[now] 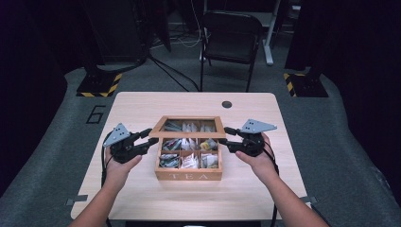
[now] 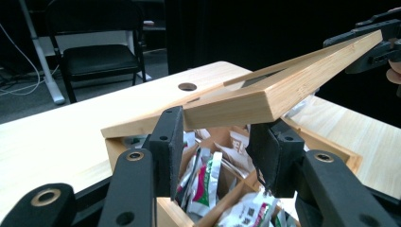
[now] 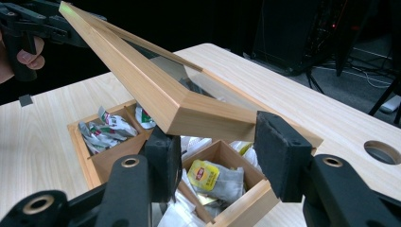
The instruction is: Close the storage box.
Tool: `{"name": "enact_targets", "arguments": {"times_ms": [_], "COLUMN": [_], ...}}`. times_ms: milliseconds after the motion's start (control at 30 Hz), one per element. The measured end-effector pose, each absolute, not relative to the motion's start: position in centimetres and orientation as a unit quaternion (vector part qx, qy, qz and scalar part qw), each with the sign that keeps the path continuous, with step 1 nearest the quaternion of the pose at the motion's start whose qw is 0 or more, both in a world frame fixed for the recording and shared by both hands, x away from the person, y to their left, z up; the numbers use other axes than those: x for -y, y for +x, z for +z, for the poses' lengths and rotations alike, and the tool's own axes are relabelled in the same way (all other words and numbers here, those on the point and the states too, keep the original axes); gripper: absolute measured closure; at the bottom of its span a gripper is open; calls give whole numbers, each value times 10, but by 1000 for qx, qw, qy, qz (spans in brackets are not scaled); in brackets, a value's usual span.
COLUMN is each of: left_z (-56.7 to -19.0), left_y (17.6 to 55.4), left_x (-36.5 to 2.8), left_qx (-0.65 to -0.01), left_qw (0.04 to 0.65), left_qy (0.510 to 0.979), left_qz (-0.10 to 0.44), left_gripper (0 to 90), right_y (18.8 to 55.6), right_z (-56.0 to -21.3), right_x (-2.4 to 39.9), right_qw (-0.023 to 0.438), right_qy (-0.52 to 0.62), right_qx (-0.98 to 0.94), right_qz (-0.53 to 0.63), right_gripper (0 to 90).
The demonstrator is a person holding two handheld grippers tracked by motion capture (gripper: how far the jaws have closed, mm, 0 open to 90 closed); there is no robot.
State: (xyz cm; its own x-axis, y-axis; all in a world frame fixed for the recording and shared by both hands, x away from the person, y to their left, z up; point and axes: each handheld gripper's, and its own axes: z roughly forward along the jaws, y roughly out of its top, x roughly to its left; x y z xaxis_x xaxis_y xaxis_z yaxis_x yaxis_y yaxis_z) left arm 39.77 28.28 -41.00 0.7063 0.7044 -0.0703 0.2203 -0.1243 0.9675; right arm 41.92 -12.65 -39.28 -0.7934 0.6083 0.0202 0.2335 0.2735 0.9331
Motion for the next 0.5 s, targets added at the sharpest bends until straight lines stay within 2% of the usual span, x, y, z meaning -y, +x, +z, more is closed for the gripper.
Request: {"name": "enact_targets", "arguments": {"times_ms": [500], "left_z": [-431], "left_y": [382], "left_x": [-284], "left_qx": [-324], "left_qw": [577], "left_qy": [722], "left_qz": [203], "left_gripper": [558], "right_y": [403], "right_z": [-415], "right_x": [127], "right_qw": [172], "right_qy": [279], "right_qx": [-781], "right_qz": [531], "right_gripper": [519]}}
